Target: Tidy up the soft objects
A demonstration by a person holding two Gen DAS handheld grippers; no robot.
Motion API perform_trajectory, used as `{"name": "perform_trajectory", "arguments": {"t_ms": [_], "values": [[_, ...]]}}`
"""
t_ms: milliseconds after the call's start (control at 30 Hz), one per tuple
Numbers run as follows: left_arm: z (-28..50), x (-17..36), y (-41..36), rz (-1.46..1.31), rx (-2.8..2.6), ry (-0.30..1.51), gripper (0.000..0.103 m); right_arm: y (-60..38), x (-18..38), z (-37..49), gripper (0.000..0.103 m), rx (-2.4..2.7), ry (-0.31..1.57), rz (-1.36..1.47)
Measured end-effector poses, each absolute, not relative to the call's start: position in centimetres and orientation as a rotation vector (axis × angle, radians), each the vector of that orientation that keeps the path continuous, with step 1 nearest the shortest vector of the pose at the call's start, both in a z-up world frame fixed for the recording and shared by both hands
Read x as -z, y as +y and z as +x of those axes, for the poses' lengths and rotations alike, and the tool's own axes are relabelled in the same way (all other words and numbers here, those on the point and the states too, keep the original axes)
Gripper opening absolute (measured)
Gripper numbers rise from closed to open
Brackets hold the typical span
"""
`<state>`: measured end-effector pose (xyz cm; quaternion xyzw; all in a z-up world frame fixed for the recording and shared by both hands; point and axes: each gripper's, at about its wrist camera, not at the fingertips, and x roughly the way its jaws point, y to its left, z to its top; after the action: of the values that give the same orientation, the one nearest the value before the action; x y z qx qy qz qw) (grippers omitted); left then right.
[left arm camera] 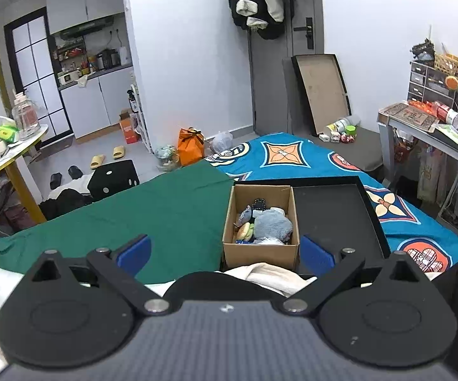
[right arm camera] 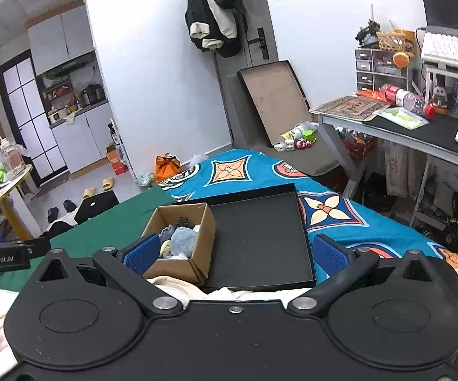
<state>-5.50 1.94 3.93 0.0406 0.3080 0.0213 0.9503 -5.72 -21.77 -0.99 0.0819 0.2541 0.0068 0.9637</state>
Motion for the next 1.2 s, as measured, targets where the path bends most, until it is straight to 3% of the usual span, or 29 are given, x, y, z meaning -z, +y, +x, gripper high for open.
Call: {"name": "perform_trajectory", "arguments": {"t_ms": [1200], "values": [[-6.8,-3.5,1.9,0.086,-0.018,0.639,0.099,-19.2,0.8,-7.7,0.103,-0.012,0.519,0.107]]}}
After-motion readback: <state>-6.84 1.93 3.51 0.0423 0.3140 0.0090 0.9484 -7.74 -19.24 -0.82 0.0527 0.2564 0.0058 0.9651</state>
